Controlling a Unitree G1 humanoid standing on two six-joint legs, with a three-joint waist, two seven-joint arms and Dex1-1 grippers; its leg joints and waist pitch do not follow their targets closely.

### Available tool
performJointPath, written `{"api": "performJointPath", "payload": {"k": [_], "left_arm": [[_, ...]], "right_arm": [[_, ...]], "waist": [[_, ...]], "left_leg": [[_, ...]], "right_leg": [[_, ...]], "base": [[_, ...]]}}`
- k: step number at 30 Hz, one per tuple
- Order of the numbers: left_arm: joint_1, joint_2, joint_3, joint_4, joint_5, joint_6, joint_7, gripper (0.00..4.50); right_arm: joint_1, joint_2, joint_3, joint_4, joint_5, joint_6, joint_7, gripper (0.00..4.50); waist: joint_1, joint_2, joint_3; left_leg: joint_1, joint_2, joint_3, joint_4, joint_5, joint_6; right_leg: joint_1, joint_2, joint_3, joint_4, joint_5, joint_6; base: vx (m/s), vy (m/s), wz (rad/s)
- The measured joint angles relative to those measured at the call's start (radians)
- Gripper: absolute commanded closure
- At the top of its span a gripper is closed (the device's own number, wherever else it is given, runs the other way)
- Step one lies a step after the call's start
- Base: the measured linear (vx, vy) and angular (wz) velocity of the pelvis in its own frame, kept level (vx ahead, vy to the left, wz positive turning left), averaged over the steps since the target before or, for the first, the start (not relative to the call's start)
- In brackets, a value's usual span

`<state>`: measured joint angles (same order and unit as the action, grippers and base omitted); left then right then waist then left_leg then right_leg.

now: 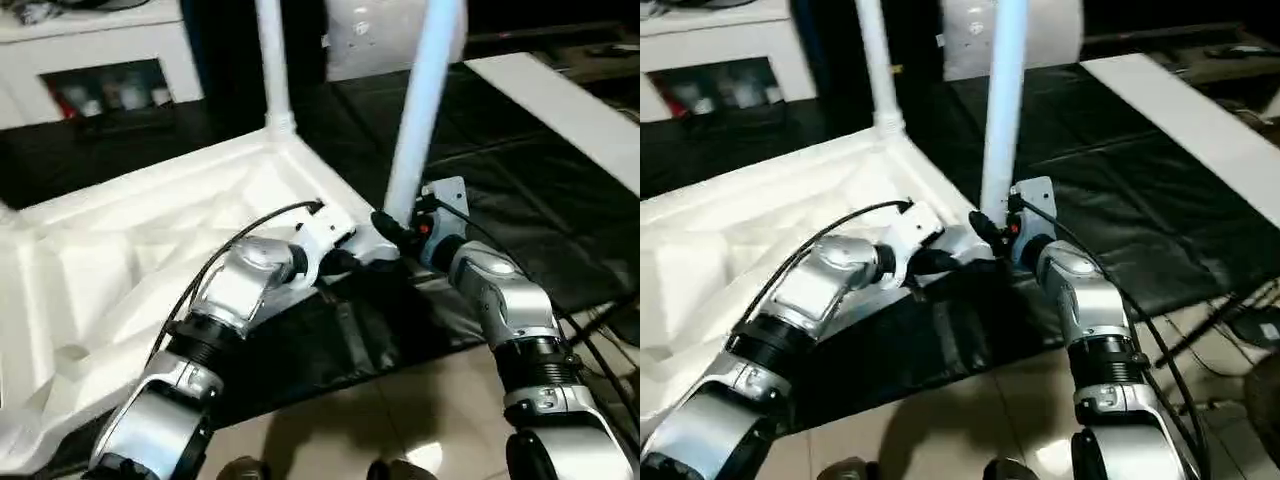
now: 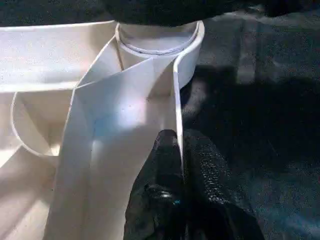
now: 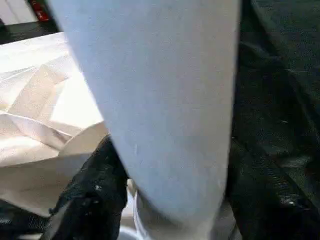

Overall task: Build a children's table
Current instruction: Rotate leg to tighten

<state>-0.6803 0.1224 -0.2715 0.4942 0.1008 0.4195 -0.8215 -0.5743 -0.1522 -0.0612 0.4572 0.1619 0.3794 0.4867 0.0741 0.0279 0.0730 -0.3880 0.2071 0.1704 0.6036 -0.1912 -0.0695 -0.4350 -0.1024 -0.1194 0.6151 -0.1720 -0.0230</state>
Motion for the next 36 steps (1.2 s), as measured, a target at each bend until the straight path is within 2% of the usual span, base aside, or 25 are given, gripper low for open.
{"api": "performJointPath", "payload": {"k": [1,2,5,8,16,26,31,34,36], "left_arm": [[0.001,0.012,-0.011,-0.001,0.000,-0.015,-0.015,4.50],[0.002,0.019,-0.019,-0.003,0.001,-0.026,-0.026,4.50],[0.011,0.044,-0.038,-0.005,0.004,-0.069,-0.059,4.50],[0.018,0.078,-0.061,0.000,0.004,-0.134,-0.113,4.50],[0.008,0.143,-0.119,0.029,0.004,-0.279,-0.247,4.50],[0.011,0.207,-0.149,0.029,-0.025,-0.371,-0.392,4.50],[0.014,0.228,-0.157,0.029,-0.041,-0.388,-0.445,4.50],[0.017,0.236,-0.159,0.026,-0.051,-0.394,-0.474,4.50],[0.019,0.242,-0.162,0.022,-0.056,-0.395,-0.485,4.50]], "right_arm": [[0.001,-0.006,0.000,-0.001,0.001,-0.001,0.009,1.35],[0.002,-0.011,0.001,-0.001,0.003,-0.003,0.018,1.13],[0.016,-0.031,0.012,-0.001,0.007,-0.031,0.066,0.93],[0.052,-0.097,0.021,-0.002,0.023,-0.069,0.154,0.70],[0.089,-0.229,0.073,-0.021,0.038,-0.132,0.414,0.05],[0.113,-0.358,0.144,-0.062,0.064,-0.176,0.677,0.05],[0.120,-0.376,0.152,-0.063,0.072,-0.228,0.762,0.05],[0.125,-0.381,0.161,-0.065,0.084,-0.229,0.801,0.05],[0.125,-0.386,0.168,-0.069,0.091,-0.218,0.821,0.30]], "waist": [[0.007,0.000,0.000],[0.012,0.000,0.000],[0.022,0.000,0.000],[0.033,0.000,0.000],[0.040,0.000,0.000],[0.045,0.000,0.000],[0.046,0.000,0.000],[0.049,0.000,0.000],[0.050,0.000,0.000]], "left_leg": [[0.000,0.000,0.000,0.000,0.000,0.001],[0.001,0.000,0.001,0.000,0.001,0.001],[0.001,0.000,0.001,0.001,0.002,0.001],[0.002,-0.001,0.002,0.002,0.002,0.000],[0.002,-0.001,0.002,0.004,0.004,0.000],[0.001,-0.001,0.002,0.006,0.004,0.001],[0.002,0.000,0.002,0.006,0.004,0.001],[0.002,0.000,0.002,0.006,0.004,0.001],[0.002,0.000,0.002,0.007,0.004,0.001]], "right_leg": [[0.000,0.000,0.000,0.000,0.001,-0.001],[0.000,0.000,0.001,0.000,0.001,-0.002],[0.001,0.000,0.001,0.000,0.004,-0.003],[0.002,-0.002,0.002,-0.001,0.006,-0.003],[0.003,-0.002,0.002,-0.001,0.008,-0.003],[0.004,-0.003,0.002,0.000,0.008,-0.003],[0.004,-0.003,0.001,0.000,0.009,-0.003],[0.004,-0.003,0.001,0.000,0.009,-0.003],[0.004,-0.003,0.002,0.000,0.009,-0.003]], "base": [[0.000,0.000,0.00],[0.000,0.000,0.00],[0.000,0.000,0.00],[0.000,0.000,0.00],[0.000,0.000,0.00],[0.000,0.000,0.00],[0.000,0.000,0.00],[0.000,0.000,0.00],[0.000,0.000,0.00]]}}
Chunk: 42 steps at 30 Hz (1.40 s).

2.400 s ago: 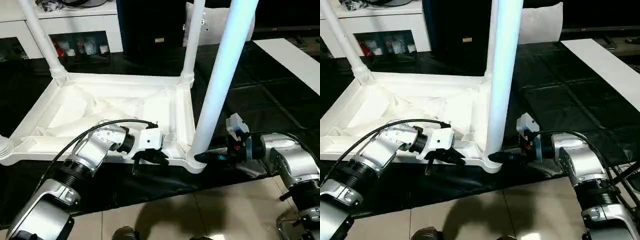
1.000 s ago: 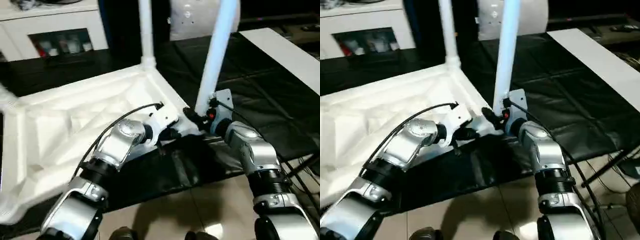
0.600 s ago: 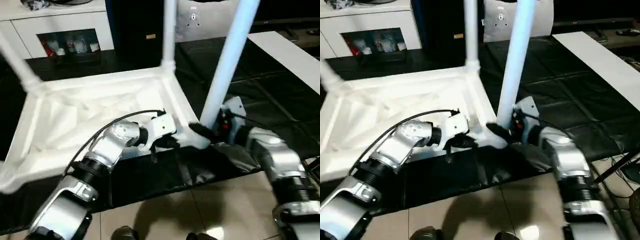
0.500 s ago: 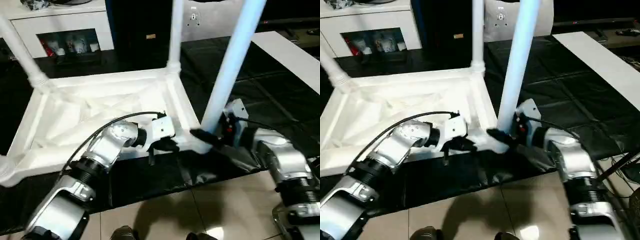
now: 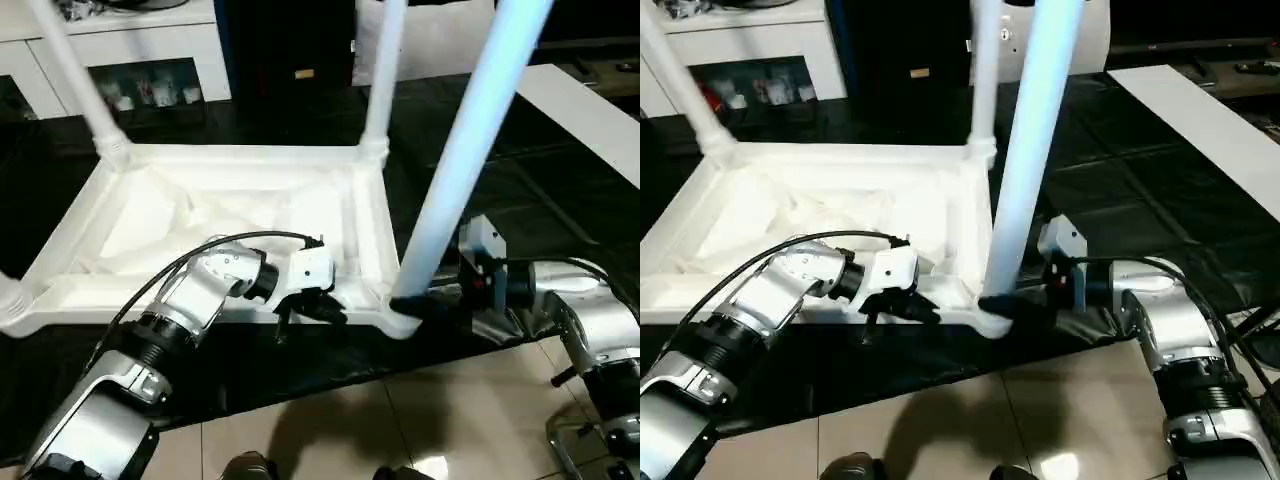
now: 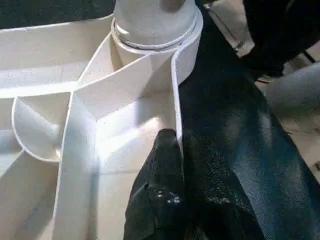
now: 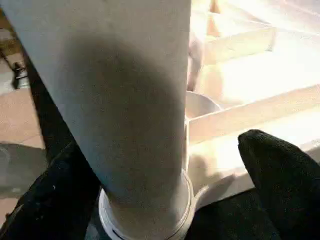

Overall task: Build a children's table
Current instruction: Rotate leg to tighten

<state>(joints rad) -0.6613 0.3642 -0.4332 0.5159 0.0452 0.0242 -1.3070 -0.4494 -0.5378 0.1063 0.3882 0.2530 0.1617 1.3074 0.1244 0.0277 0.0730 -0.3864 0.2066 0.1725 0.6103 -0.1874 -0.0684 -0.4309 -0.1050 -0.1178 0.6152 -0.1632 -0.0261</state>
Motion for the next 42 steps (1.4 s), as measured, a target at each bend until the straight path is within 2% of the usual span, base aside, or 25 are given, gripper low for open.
{"api": "performJointPath", "payload": {"k": [5,8,9,12,19,22,24,30,33,37,39,40,42], "left_arm": [[0.002,0.010,-0.005,-0.003,-0.003,-0.008,-0.021,4.50],[0.002,0.013,-0.007,-0.003,-0.004,-0.010,-0.021,4.50],[0.002,0.013,-0.007,-0.003,-0.004,-0.010,-0.021,4.50],[0.002,0.015,-0.007,-0.003,-0.006,-0.010,-0.022,4.50],[0.006,0.020,-0.014,-0.009,-0.007,-0.010,-0.022,4.50],[0.008,0.022,-0.014,-0.011,-0.007,-0.010,-0.022,4.50],[0.010,0.024,-0.014,-0.013,-0.008,-0.010,-0.022,4.50],[0.024,0.037,-0.005,-0.032,-0.017,0.003,-0.034,4.50],[0.028,0.040,0.009,-0.033,-0.020,0.039,-0.030,4.50],[0.024,0.012,0.058,-0.006,0.014,0.148,0.103,4.50],[0.019,-0.021,0.076,0.003,0.028,0.192,0.172,4.50],[0.013,-0.053,0.096,0.009,0.033,0.245,0.245,4.50],[-0.001,-0.090,0.112,0.012,0.040,0.308,0.319,4.50]], "right_arm": [[0.008,-0.016,0.013,-0.023,0.016,0.019,0.043,0.74],[0.008,-0.018,0.013,-0.023,0.019,0.023,0.056,0.80],[0.009,-0.018,0.013,-0.023,0.020,0.024,0.058,1.04],[0.014,-0.020,0.013,-0.025,0.030,0.039,0.071,1.19],[0.014,-0.021,0.020,-0.032,0.040,0.078,0.087,1.91],[0.014,-0.017,0.023,-0.033,0.047,0.086,0.091,2.02],[0.015,-0.013,0.023,-0.033,0.049,0.096,0.090,2.30],[0.032,-0.001,0.023,-0.072,0.055,0.136,0.066,2.51],[0.032,0.039,0.021,-0.073,0.053,0.157,0.013,2.53],[0.004,0.155,-0.003,-0.043,-0.004,0.182,-0.234,2.55],[-0.020,0.197,-0.025,-0.018,-0.022,0.205,-0.338,2.56],[-0.048,0.247,-0.047,0.013,-0.035,0.230,-0.444,2.56],[-0.087,0.296,-0.065,0.041,-0.058,0.250,-0.572,2.56]], "waist": [[0.004,0.000,0.000],[0.004,0.000,0.000],[0.004,0.000,0.000],[0.004,0.000,0.000],[0.004,0.000,0.000],[0.004,-0.001,-0.001],[0.004,-0.001,-0.001],[0.002,-0.002,-0.002],[-0.010,-0.003,-0.003],[-0.040,-0.002,-0.003],[-0.052,-0.002,-0.003],[-0.067,-0.003,-0.003],[-0.085,-0.003,-0.003]], "left_leg": [[0.000,0.000,0.000,0.000,0.000,0.000],[0.001,0.000,0.000,0.000,0.000,0.000],[0.001,0.000,0.000,0.000,0.000,0.000],[0.001,0.000,0.000,0.000,0.000,0.000],[0.002,0.000,0.000,0.000,0.000,0.000],[0.002,0.000,0.000,0.001,0.000,0.000],[0.002,0.000,0.000,0.001,0.000,0.000],[0.002,0.001,0.000,0.001,0.000,0.000],[0.003,0.001,0.000,0.002,-0.001,-0.002],[0.021,0.001,-0.001,-0.001,-0.001,-0.011],[0.023,0.001,-0.003,-0.002,0.000,-0.011],[0.023,0.001,-0.003,-0.001,0.000,-0.012],[0.022,0.001,-0.003,0.000,0.000,-0.012]], "right_leg": [[0.000,0.000,0.000,0.000,0.000,0.000],[0.001,0.000,0.000,0.001,0.000,0.000],[0.001,0.000,0.000,0.001,0.000,0.000],[0.001,0.000,0.000,0.001,0.000,0.000],[0.001,0.000,0.000,0.002,0.000,0.000],[0.001,0.000,0.000,0.002,0.000,0.000],[0.001,0.000,0.000,0.002,0.000,0.000],[0.001,0.000,0.000,0.003,0.000,0.000],[0.004,0.001,0.000,0.005,0.000,0.000],[0.021,0.003,-0.001,0.001,-0.003,0.005],[0.023,0.003,-0.003,-0.006,-0.003,0.006],[0.023,0.003,-0.003,-0.007,-0.003,0.006],[0.023,0.003,-0.003,-0.010,-0.003,0.006]], "base": [[0.000,0.000,0.00],[0.000,0.000,0.00],[0.000,0.000,0.00],[0.000,0.000,0.00],[0.000,0.000,0.00],[0.000,0.000,0.00],[0.000,0.000,0.00],[0.000,0.000,0.00],[0.000,0.000,0.00],[0.000,0.000,0.00],[0.000,0.000,0.00],[0.000,0.000,0.00],[0.000,0.000,0.00]]}}
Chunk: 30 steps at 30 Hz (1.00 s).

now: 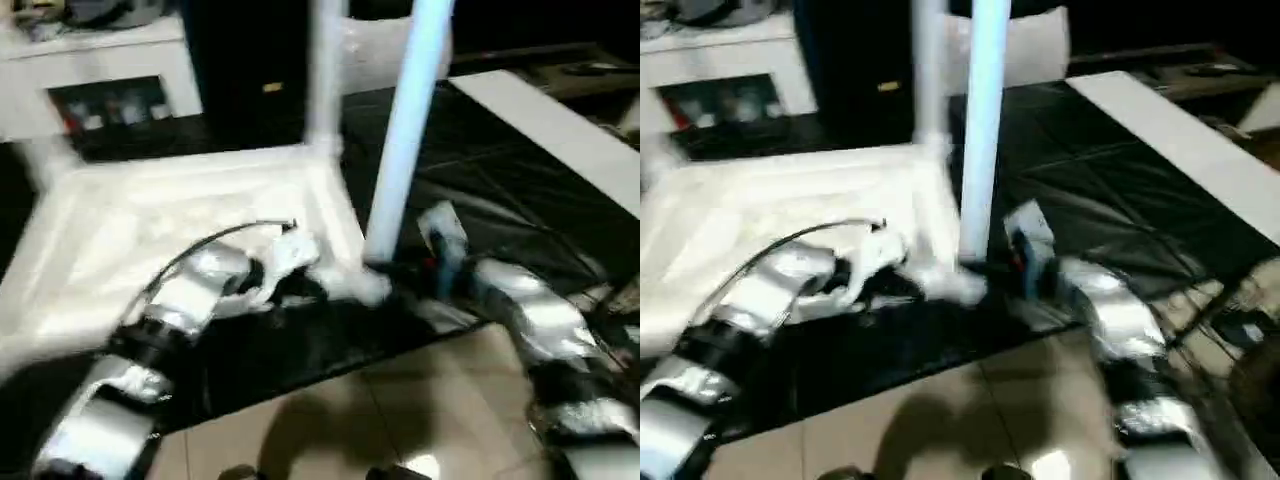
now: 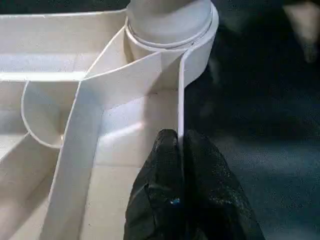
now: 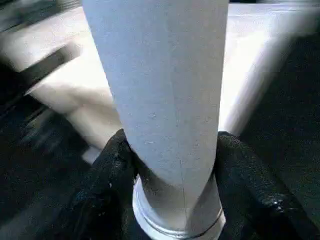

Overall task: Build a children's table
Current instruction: Rotate leg to tighten

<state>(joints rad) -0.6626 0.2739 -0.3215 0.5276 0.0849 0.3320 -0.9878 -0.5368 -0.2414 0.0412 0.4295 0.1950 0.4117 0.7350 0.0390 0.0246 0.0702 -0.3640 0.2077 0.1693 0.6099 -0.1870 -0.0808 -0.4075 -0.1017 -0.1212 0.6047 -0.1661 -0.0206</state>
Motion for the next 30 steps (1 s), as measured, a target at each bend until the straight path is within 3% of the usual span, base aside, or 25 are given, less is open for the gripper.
{"api": "performJointPath", "payload": {"k": [2,5,6,7,10,12,15,23,27,30], "left_arm": [[-0.005,-0.041,0.017,0.000,0.000,0.048,0.066,4.50],[-0.008,-0.110,0.056,0.000,0.000,0.114,0.175,4.50],[-0.010,-0.119,0.062,-0.001,0.000,0.125,0.189,4.50],[-0.010,-0.123,0.063,-0.004,0.000,0.128,0.195,4.50],[-0.010,-0.127,0.056,-0.012,0.000,0.127,0.194,4.50],[-0.010,-0.128,0.039,-0.022,0.002,0.119,0.194,4.50],[-0.010,-0.128,0.030,-0.028,0.009,0.108,0.193,4.50],[0.000,-0.069,-0.027,-0.044,0.028,0.026,0.116,4.50],[0.009,-0.008,-0.057,-0.044,0.026,-0.067,0.020,4.50],[0.010,0.020,-0.065,-0.040,0.027,-0.115,-0.026,4.50]], "right_arm": [[-0.030,0.036,-0.013,0.032,-0.014,0.002,-0.098,2.56],[-0.075,0.085,-0.047,0.099,-0.021,-0.018,-0.212,2.56],[-0.083,0.088,-0.048,0.108,-0.028,-0.025,-0.224,2.22],[-0.084,0.092,-0.048,0.110,-0.034,-0.034,-0.230,1.87],[-0.084,0.103,-0.056,0.114,-0.036,-0.040,-0.235,1.85],[-0.084,0.106,-0.069,0.119,-0.036,-0.041,-0.245,1.46],[-0.084,0.108,-0.070,0.123,-0.036,-0.048,-0.244,1.36],[-0.048,0.032,-0.044,0.122,-0.023,-0.101,-0.080,0.64],[-0.011,-0.075,-0.030,0.098,-0.010,-0.143,0.063,0.40],[-0.003,-0.110,-0.018,0.082,-0.004,-0.149,0.151,0.11]], "waist": [[-0.010,0.000,0.000],[-0.009,-0.001,0.000],[-0.006,-0.001,0.000],[-0.003,-0.001,0.000],[0.012,-0.001,-0.001],[0.025,0.000,-0.001],[0.037,0.000,-0.001],[0.058,0.000,-0.001],[0.073,0.000,-0.001],[0.075,0.000,-0.001]], "left_leg": [[-0.001,0.000,0.000,-0.001,0.000,0.000],[-0.002,-0.001,0.000,-0.001,0.000,0.001],[-0.002,-0.001,0.000,-0.001,-0.001,0.002],[-0.003,-0.001,0.000,-0.002,-0.001,0.002],[-0.003,0.000,0.000,-0.009,-0.001,0.002],[-0.004,0.002,0.000,-0.009,0.000,0.004],[-0.005,0.002,0.000,-0.009,0.003,0.007],[-0.004,0.002,0.001,-0.008,0.000,0.000],[-0.004,0.001,0.001,-0.007,0.000,0.000],[-0.004,0.001,0.001,-0.007,0.000,0.000]], "right_leg": [[0.000,0.001,0.000,-0.005,0.000,0.000],[-0.001,0.001,0.001,-0.008,0.007,-0.002],[-0.001,0.001,0.001,-0.009,0.013,-0.001],[-0.001,0.001,0.001,-0.009,0.018,0.000],[-0.004,0.003,0.001,-0.009,0.020,-0.004],[-0.009,0.006,0.001,-0.008,0.020,-0.005],[-0.012,0.006,0.002,-0.007,0.020,-0.006],[-0.011,0.006,0.003,-0.007,0.022,-0.007],[-0.009,0.005,0.003,-0.008,0.021,-0.004],[-0.010,0.005,0.003,-0.008,0.022,-0.006]], "base": [[0.000,0.000,0.00],[0.000,0.000,0.00],[0.000,0.000,0.00],[0.000,0.000,0.00],[0.000,0.000,0.00],[0.000,0.000,0.00],[0.000,0.000,0.00],[0.000,0.000,0.00],[0.000,0.000,0.00],[0.000,0.000,0.00]]}}
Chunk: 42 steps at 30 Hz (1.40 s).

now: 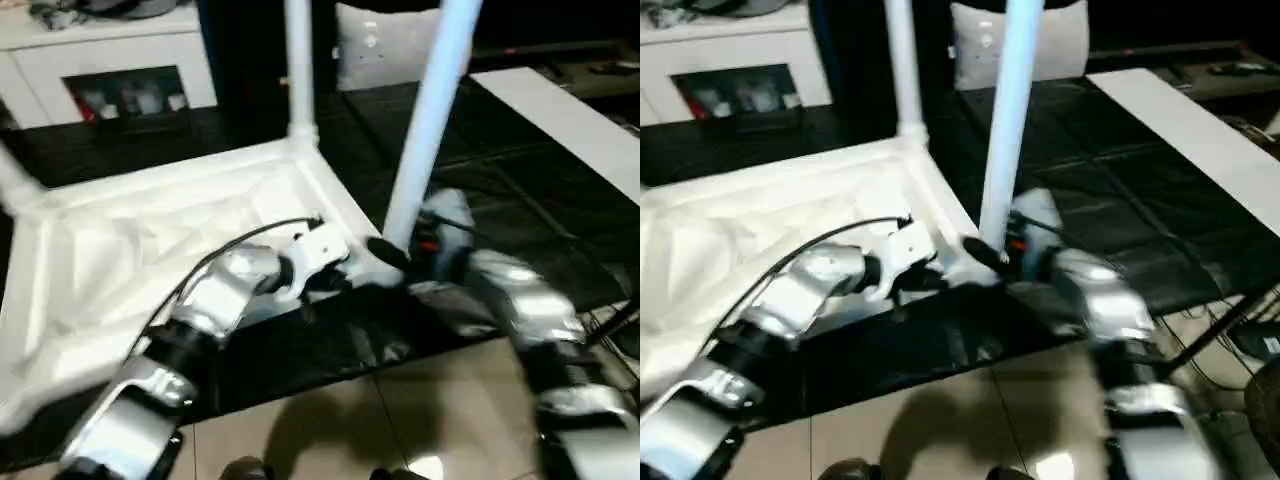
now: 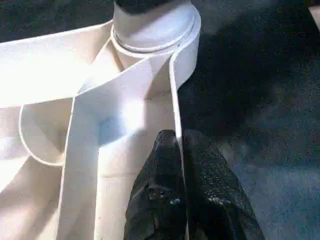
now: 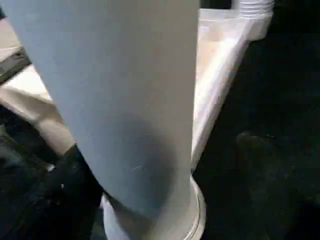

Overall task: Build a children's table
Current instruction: Rotate leg to tighten

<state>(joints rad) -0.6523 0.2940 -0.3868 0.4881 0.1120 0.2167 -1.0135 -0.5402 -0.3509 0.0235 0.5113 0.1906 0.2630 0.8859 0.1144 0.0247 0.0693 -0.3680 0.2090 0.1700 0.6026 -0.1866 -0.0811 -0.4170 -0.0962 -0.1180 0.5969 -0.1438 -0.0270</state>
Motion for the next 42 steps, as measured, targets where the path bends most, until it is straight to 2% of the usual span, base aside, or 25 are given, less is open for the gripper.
{"api": "performJointPath", "payload": {"k": [3,10,14,19,26,37,42], "left_arm": [[0.000,0.023,-0.011,0.011,-0.005,-0.057,-0.054,4.50],[0.000,0.061,-0.025,0.027,-0.031,-0.139,-0.155,4.50],[0.000,0.085,-0.036,0.027,-0.050,-0.164,-0.222,4.50],[0.002,0.110,-0.045,0.024,-0.062,-0.191,-0.281,4.50],[0.005,0.134,-0.051,0.017,-0.072,-0.202,-0.335,4.50],[0.007,0.139,-0.051,0.013,-0.075,-0.201,-0.345,4.50],[0.007,0.140,-0.051,0.013,-0.075,-0.199,-0.345,4.50]], "right_arm": [[0.017,-0.052,0.027,-0.026,0.000,-0.033,0.086,0.11],[0.038,-0.109,0.063,-0.045,0.012,-0.098,0.232,0.11],[0.052,-0.131,0.074,-0.064,0.033,-0.096,0.317,0.11],[0.064,-0.154,0.091,-0.082,0.063,-0.057,0.421,0.54],[0.076,-0.197,0.104,-0.116,0.090,-0.007,0.510,1.18],[0.076,-0.166,0.135,-0.111,0.083,-0.028,0.515,2.21],[0.074,-0.154,0.136,-0.107,0.077,-0.036,0.514,2.44]], "waist": [[0.006,0.000,0.000],[0.009,0.000,0.000],[0.015,0.000,0.000],[0.029,0.000,0.000],[0.030,0.000,0.000],[0.028,0.000,0.000],[0.026,0.000,0.000]], "left_leg": [[0.000,0.000,0.000,0.000,0.000,0.000],[-0.001,0.000,0.000,0.000,0.000,0.000],[-0.001,0.000,0.000,0.000,0.000,0.000],[0.000,0.000,0.000,0.000,0.000,0.000],[0.000,0.000,0.000,0.000,0.000,0.000],[0.000,0.000,0.000,0.000,0.000,0.000],[0.001,0.001,0.000,0.000,0.000,0.000]], "right_leg": [[0.001,0.000,0.000,0.000,0.000,0.000],[0.000,0.000,0.000,0.000,0.000,0.000],[0.000,0.000,0.000,0.000,0.000,0.000],[0.000,0.000,0.000,0.000,0.000,0.000],[0.001,0.000,0.000,0.000,-0.001,0.002],[0.000,0.000,0.000,0.000,-0.002,0.003],[0.000,0.000,0.000,0.000,-0.002,0.003]], "base": [[0.000,0.000,0.00],[0.000,0.000,0.00],[0.000,0.000,0.00],[0.000,0.000,0.00],[0.000,0.000,0.00],[0.000,0.000,0.00],[0.000,0.000,0.00]]}}
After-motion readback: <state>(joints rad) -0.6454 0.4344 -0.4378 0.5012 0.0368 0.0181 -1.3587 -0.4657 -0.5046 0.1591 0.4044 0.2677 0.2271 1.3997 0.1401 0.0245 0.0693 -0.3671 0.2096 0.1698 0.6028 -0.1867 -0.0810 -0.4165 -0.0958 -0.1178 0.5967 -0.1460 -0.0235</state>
